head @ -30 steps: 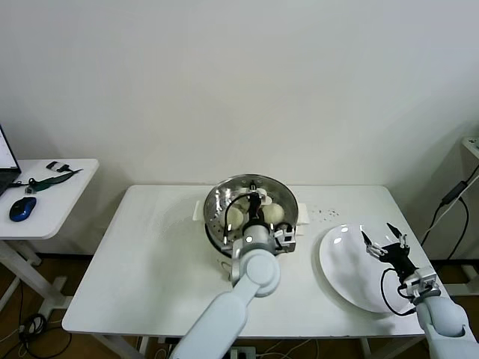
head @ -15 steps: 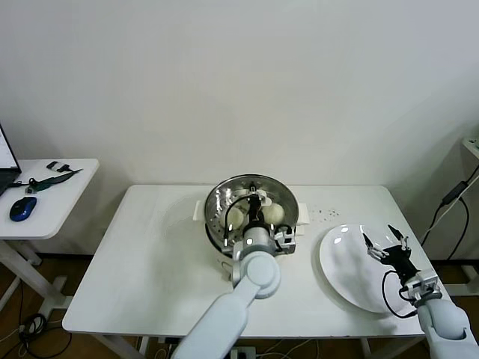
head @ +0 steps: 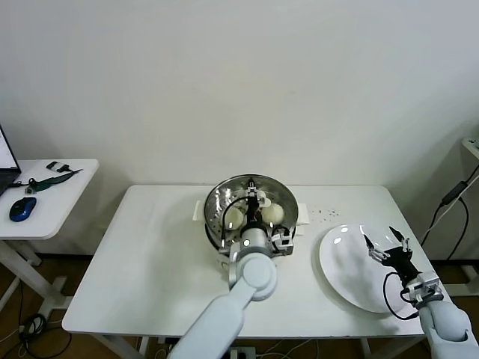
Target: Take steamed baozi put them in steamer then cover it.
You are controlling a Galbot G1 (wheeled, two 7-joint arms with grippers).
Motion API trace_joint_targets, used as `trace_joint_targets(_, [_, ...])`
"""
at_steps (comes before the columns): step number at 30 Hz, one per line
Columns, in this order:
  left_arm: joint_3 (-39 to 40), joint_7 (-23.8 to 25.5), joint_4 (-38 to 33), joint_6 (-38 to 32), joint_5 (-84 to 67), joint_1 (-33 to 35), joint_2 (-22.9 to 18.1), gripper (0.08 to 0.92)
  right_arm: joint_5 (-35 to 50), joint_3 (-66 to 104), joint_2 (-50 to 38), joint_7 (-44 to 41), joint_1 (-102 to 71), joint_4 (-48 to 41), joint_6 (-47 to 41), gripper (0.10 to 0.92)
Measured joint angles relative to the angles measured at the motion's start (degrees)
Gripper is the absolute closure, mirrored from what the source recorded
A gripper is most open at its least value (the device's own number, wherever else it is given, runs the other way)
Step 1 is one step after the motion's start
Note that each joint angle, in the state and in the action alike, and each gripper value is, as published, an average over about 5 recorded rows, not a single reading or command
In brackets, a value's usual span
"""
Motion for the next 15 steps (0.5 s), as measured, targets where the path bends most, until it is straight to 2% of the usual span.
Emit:
trace_joint_targets(11, [0.81, 2.57, -7.63, 0.00, -1.69, 2.57, 4.40, 0.242, -0.75, -0.35, -0.37, 0.01, 0.01, 0.90, -1.53, 0.203])
trace_joint_targets(15, [0.93, 2.96, -11.61, 0.03, -2.75, 4.22, 6.82, 0.184, -0.76, -0.57, -0.51, 0.32, -0.33, 1.81, -2.81, 0.203])
